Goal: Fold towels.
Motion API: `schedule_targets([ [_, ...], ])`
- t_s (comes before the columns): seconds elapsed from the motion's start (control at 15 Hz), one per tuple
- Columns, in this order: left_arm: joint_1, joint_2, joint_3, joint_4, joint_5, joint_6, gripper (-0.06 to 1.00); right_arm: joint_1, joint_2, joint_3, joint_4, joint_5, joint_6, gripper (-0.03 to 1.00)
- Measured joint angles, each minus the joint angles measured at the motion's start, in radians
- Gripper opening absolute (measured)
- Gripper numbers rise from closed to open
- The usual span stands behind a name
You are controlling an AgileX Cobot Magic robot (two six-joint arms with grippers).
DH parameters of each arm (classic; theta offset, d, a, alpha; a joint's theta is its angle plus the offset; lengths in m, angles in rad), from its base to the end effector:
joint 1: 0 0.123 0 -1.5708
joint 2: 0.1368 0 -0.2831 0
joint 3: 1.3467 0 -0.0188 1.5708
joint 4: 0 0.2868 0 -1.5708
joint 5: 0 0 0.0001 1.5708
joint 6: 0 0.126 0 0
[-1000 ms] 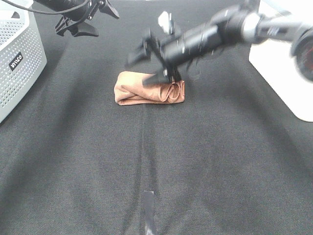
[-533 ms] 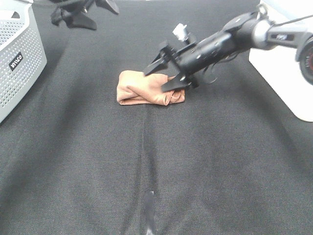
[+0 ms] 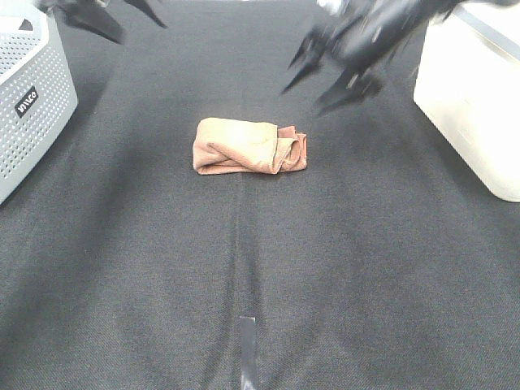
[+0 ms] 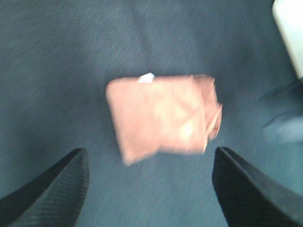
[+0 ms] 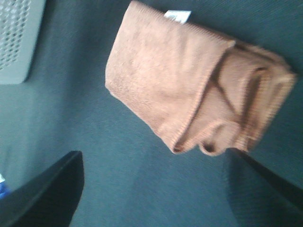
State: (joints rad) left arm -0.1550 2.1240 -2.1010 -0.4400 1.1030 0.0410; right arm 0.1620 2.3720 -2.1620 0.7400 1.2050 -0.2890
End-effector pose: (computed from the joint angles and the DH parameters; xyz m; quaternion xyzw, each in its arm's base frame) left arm 0.5146 -0.1289 0.2806 0.0486 0.9413 -0.2281 0.2440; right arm 0.5292 0.1669 0.1822 -0.1217 0.9216 0.3430 0.1351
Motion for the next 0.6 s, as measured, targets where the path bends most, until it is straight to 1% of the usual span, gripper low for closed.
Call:
schedule_targets([
  [0.2,0.000,-0.076,0.000,0.017,0.055,-0.002,0.70,0.000,-0.108,0.000,-0.122,0.004,0.073,0.76],
  [0.33,0.000,-0.125,0.000,0.045,0.098,-0.003,0.70,0.000,-0.197,0.026,-0.184,0.004,0.106,0.76],
  [0.47,0.000,-0.193,0.015,0.117,0.107,-0.003,0.70,0.000,-0.296,0.085,-0.247,0.004,0.121,0.76],
  [0.53,0.000,-0.259,0.070,0.170,0.107,-0.003,0.70,0.000,-0.391,0.164,-0.295,0.005,0.134,0.76],
  [0.6,0.000,-0.259,0.070,0.170,0.107,-0.003,0.70,0.000,-0.391,0.164,-0.295,0.005,0.134,0.76],
])
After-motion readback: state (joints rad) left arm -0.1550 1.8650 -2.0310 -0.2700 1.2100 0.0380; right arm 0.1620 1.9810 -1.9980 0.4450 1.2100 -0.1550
